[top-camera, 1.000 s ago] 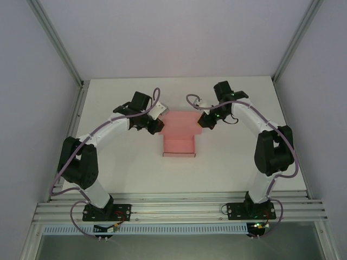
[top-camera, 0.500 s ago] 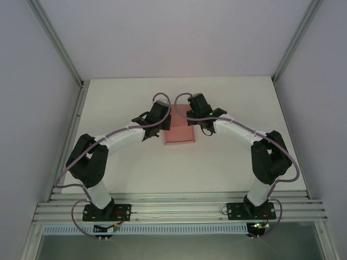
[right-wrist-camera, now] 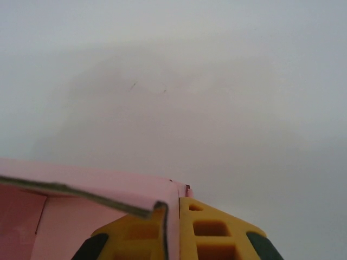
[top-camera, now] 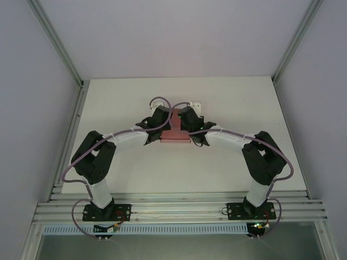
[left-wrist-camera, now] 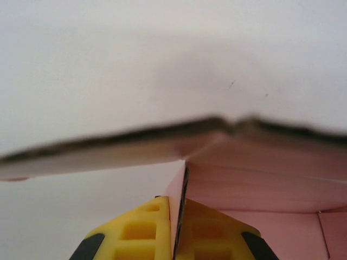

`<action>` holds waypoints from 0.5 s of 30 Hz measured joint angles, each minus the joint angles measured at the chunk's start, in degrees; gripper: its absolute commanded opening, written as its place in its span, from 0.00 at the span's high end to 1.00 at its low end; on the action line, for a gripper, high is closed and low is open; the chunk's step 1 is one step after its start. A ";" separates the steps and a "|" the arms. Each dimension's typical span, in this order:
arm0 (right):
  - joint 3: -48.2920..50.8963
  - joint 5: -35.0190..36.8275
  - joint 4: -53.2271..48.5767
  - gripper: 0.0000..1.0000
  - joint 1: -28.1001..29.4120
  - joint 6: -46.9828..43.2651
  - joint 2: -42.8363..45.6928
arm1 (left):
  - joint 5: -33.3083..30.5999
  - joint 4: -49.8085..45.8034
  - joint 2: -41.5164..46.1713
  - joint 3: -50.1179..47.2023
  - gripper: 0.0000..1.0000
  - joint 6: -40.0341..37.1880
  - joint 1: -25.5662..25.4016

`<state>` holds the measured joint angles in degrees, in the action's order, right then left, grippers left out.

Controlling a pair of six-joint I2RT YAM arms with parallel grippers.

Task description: Assemble paper box

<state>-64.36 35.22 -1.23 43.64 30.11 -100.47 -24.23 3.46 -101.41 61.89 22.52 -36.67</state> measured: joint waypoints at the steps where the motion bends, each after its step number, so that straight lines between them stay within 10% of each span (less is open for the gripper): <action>1: 0.55 0.68 0.85 0.96 0.46 0.31 0.00 | -0.04 0.79 0.57 -1.03 1.00 0.00 0.00; 15: 17.05 8.37 26.01 0.97 6.34 -1.75 2.08 | 1.99 18.29 6.69 -16.79 0.92 -3.06 -0.66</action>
<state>-47.31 43.59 24.77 49.98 28.36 -98.39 -22.24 21.76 -94.72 45.10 19.46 -37.32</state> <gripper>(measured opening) 0.052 0.063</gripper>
